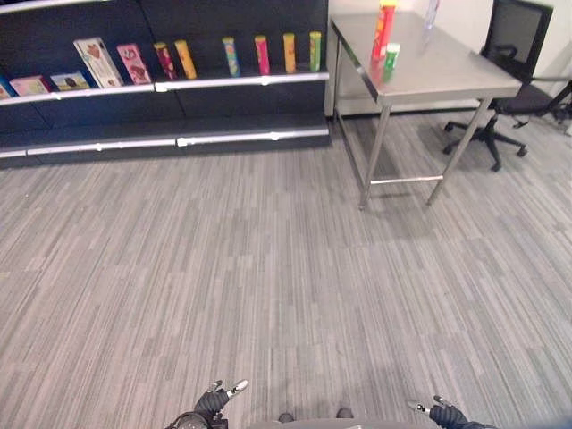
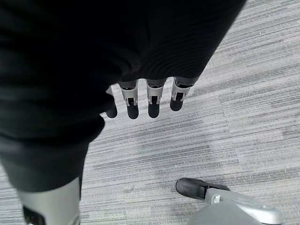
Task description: Put the goods on the table back onto the shelves and tidy them up.
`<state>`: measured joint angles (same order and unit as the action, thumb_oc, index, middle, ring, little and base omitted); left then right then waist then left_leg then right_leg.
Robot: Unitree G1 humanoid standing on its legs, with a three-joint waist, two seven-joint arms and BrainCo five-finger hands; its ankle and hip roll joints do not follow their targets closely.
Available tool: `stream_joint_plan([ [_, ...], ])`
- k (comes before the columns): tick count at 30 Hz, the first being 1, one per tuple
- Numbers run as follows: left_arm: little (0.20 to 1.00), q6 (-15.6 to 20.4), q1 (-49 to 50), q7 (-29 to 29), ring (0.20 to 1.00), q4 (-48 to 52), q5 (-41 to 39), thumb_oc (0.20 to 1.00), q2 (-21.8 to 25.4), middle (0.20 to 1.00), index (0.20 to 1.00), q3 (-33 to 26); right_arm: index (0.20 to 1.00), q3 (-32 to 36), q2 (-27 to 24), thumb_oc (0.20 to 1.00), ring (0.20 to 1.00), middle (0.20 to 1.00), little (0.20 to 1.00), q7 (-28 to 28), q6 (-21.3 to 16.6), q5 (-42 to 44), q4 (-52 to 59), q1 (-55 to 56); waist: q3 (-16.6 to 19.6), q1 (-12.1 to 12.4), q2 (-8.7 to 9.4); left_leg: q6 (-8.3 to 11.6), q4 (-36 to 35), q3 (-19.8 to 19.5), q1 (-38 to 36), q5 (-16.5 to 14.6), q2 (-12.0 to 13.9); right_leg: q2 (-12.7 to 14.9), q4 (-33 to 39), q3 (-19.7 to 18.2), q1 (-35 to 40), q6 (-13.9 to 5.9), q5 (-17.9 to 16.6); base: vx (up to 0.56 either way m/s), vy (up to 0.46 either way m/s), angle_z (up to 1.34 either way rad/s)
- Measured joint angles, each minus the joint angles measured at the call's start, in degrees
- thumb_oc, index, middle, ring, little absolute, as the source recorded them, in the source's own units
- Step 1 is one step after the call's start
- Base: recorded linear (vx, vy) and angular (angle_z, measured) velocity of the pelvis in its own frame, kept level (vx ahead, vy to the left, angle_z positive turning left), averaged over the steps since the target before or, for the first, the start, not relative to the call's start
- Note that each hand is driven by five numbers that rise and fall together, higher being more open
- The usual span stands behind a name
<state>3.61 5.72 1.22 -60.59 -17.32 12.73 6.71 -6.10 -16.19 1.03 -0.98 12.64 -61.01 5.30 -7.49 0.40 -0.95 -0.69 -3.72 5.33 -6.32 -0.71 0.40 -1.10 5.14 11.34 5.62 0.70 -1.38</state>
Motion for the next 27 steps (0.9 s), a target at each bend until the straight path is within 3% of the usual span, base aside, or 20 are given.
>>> stream_joint_plan([
  [9,1.0,0.1,-1.4,0.1,1.0,0.0,0.0,1.0,0.2,1.0,1.0,0.0,1.0,0.0,0.1,1.0,1.0,1.0,1.0,0.0,-0.1,-0.1,0.7,-0.7,-0.5,0.0,0.94,0.01,-1.2,-0.1,-1.9,0.0,-0.2,0.2,0.3,-0.1,0.9,-1.22,0.9,0.0,0.0,0.0],
  [27,1.0,0.1,-1.4,0.1,1.0,-0.9,0.5,1.0,0.5,1.0,1.0,0.1,1.0,0.0,0.0,1.0,1.0,1.0,1.0,0.0,0.0,-0.1,-1.4,-0.3,-0.1,0.0,1.22,-0.01,-1.2,0.5,-2.3,0.0,-0.2,0.2,0.3,-1.0,1.1,-0.68,0.4,0.0,-0.008,-0.01],
])
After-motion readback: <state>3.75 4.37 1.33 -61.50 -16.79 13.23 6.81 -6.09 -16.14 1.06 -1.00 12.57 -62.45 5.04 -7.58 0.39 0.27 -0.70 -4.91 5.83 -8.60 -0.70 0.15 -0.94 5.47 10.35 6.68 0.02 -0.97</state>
